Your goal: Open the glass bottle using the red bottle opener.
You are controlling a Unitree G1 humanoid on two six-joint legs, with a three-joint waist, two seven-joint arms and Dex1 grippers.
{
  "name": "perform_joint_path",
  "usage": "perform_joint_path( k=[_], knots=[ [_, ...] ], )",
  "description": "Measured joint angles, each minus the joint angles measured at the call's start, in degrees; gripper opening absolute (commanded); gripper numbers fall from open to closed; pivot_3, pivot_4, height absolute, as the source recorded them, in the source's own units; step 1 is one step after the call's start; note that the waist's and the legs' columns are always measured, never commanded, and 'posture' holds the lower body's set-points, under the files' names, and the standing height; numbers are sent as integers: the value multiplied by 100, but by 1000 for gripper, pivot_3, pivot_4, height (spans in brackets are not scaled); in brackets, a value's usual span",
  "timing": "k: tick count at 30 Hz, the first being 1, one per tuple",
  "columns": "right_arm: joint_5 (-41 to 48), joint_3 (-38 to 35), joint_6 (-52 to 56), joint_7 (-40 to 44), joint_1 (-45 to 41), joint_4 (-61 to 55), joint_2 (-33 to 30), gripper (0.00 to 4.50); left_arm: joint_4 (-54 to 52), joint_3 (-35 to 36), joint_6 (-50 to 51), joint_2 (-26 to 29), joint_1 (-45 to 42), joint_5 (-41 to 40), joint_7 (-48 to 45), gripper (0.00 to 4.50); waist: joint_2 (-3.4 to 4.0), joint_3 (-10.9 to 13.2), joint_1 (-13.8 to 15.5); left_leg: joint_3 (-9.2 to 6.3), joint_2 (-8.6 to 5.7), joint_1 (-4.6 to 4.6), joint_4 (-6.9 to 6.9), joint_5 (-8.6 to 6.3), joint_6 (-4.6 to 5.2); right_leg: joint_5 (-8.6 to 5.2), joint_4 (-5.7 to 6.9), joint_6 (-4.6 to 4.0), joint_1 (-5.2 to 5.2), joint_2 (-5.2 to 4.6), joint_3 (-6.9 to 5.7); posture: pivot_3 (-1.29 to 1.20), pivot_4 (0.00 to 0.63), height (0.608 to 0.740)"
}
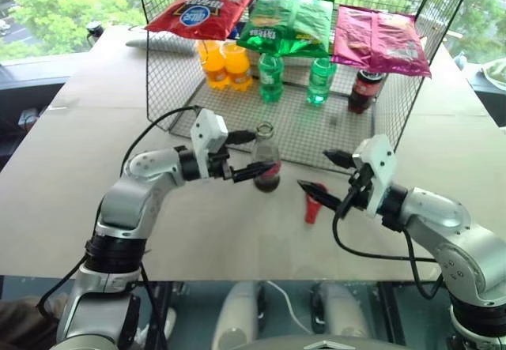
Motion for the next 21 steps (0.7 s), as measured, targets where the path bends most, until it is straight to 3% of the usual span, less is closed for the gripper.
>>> perform_joint_path(
  k=[16, 21],
  knots=[
    [-142, 208, -546, -7, -76, 230, -96, 4500, -102, 64, -39, 77, 231, 57, 26, 4468, 0, 0, -2, 1, -1, 1, 0, 2, -3, 4, 2, 5, 1, 2, 0, 0, 150, 740],
    [-40, 38, -540, -51, 291, 79, -260, 4500, -234, 192, 147, 258, 545, -363, -323, 4468, -1, 0, 20, 1, -1, -1, 1, 1, -2, 2, 1, 1, 1, 0, 0, 0, 150, 740]
  ],
)
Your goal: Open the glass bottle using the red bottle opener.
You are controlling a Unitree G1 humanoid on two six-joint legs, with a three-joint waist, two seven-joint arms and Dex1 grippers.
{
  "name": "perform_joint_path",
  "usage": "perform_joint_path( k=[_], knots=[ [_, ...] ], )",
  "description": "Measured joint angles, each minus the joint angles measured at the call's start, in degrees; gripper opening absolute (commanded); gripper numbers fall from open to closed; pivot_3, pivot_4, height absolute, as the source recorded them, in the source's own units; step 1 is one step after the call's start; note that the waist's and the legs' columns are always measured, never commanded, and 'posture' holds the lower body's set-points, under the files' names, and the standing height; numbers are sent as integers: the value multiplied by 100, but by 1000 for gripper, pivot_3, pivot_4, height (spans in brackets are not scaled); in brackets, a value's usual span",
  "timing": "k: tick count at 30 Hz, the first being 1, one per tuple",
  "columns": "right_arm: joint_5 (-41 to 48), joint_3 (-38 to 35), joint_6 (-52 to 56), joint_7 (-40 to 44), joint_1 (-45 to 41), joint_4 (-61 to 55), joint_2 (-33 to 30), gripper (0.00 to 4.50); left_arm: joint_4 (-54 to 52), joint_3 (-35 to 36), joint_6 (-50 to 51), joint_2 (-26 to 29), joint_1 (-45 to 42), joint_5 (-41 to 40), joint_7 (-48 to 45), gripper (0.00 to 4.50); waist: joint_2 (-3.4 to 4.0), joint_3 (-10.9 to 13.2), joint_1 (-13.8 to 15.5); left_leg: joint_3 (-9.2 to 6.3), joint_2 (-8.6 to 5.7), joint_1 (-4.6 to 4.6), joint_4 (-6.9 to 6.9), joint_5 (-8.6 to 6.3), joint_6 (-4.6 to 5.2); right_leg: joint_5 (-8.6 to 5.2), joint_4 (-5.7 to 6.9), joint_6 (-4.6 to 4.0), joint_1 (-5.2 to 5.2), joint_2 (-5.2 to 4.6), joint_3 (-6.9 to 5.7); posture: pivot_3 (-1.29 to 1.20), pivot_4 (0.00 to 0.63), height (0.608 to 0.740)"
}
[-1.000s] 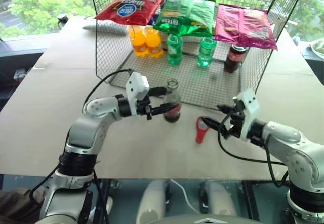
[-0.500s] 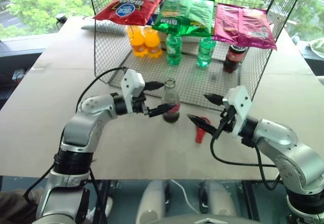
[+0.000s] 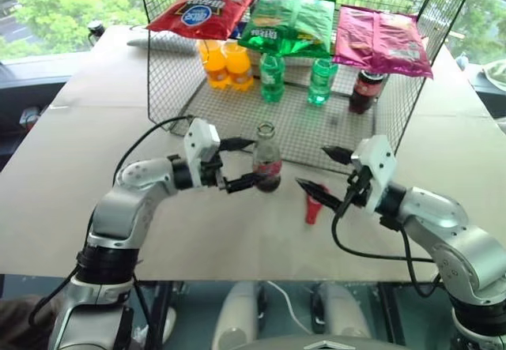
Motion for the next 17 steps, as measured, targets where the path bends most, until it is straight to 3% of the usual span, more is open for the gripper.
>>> perform_joint_path(
  k=[4, 11, 17],
  knots=[
    [16, -338, -35, -24, 594, -231, -237, 4500, -213, 215, 62, 91, 251, -145, -26, 4468, 0, 0, 11, 1, 0, 2, 0, -1, 1, -1, 0, -1, 2, -1, 0, 0, 150, 740],
    [-134, -1624, -464, 40, 2638, -742, -611, 4500, -699, 777, 37, 289, 1483, -116, 259, 4468, 0, -1, 54, 4, 3, 9, -3, -2, -1, -4, -1, 0, 1, -2, 4, 0, 150, 740],
    [-181, -2381, -893, 350, 3410, -710, -722, 4500, -907, 1194, 40, 458, 2109, -116, 352, 4468, 0, -4, 76, 3, 9, 37, 3, -18, -27, -15, -1, 20, 21, -17, 1, 0, 150, 740]
  ],
)
